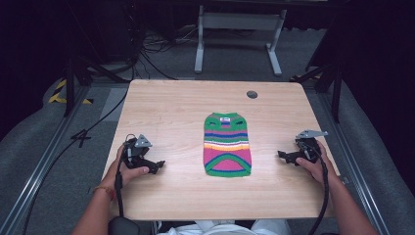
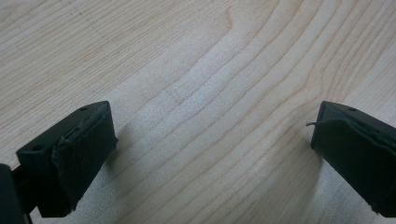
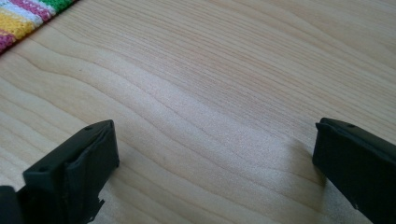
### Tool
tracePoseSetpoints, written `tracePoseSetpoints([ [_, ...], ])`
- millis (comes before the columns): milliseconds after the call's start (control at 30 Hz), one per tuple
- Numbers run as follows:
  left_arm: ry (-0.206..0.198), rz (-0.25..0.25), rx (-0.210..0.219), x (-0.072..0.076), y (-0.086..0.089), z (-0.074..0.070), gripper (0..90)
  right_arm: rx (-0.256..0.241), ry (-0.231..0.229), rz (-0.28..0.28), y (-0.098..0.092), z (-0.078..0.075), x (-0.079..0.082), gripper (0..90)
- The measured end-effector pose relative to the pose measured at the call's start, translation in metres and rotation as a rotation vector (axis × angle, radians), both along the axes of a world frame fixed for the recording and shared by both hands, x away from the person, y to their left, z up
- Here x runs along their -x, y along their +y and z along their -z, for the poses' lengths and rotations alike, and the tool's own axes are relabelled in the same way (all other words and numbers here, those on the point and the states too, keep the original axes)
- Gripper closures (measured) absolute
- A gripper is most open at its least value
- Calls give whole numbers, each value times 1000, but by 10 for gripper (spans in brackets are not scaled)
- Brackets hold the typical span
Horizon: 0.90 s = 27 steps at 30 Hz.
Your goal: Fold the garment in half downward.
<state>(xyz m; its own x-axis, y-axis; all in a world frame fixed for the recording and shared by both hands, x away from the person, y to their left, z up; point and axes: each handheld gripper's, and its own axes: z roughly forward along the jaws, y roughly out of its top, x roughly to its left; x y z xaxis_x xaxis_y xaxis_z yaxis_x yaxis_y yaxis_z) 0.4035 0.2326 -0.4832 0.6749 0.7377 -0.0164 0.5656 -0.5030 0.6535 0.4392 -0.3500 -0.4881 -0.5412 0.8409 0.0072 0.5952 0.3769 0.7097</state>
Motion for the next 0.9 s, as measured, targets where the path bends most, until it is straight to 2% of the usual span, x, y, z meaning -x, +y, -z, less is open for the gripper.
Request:
tracePoseSetpoints([
  [367,-1,10,2,-1,0,0,3,1,1,3,0,0,0,5],
  [633,21,3,-23,-2,-2,-3,8,7,0,-3,-2,0,2,5],
  [700,24,-8,-21,-1,-3,-3,15,6,2,-9,-2,0,2,5],
  [833,37,-24,-45,0,-5,-6,36,6,8,-18,-3,-1,1,5],
  [900,43,-15,-50,0,-5,-7,50,7,9,-19,-3,-1,1,5],
])
